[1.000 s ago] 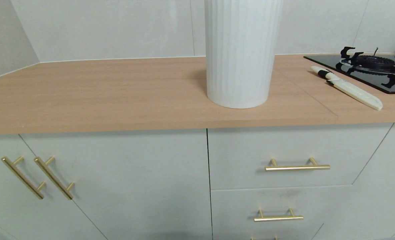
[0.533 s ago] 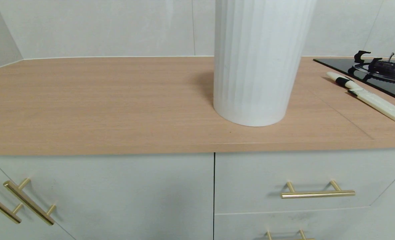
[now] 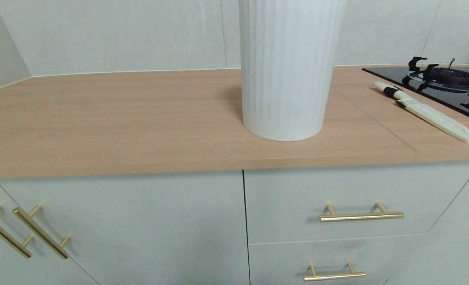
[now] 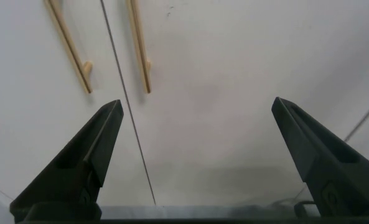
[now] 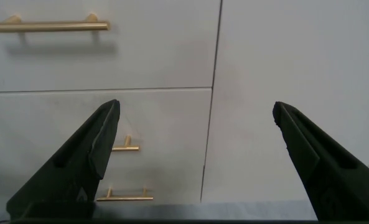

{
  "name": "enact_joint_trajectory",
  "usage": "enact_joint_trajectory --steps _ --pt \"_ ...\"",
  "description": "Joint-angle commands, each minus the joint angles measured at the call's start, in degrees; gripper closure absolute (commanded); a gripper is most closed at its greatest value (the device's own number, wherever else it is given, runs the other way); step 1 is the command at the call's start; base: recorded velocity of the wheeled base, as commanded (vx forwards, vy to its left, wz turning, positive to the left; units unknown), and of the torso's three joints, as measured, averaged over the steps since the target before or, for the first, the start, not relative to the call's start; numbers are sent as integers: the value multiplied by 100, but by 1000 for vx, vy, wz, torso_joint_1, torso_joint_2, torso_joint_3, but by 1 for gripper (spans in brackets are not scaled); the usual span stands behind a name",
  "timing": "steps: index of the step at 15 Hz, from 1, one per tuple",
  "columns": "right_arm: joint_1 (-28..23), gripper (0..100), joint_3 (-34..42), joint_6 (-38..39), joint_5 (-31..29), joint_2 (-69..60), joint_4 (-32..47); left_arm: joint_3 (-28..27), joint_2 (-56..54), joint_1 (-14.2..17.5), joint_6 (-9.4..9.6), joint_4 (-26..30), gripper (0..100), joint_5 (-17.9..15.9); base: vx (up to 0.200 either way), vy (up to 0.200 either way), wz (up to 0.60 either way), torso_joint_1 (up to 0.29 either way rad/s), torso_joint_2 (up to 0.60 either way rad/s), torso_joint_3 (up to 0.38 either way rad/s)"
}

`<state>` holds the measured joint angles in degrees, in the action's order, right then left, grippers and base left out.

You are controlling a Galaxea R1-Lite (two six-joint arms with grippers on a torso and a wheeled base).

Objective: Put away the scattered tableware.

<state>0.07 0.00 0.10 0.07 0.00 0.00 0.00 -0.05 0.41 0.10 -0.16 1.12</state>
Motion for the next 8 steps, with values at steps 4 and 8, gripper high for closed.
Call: enact_joint_trajectory --steps 4,8 --pt "1 0 0 -1 1 9 0 0 5 2 -1 -2 0 2 0 0 0 0 0 0" --pt "1 0 0 -1 1 0 0 0 5 2 -1 -2 0 2 0 0 0 0 0 0"
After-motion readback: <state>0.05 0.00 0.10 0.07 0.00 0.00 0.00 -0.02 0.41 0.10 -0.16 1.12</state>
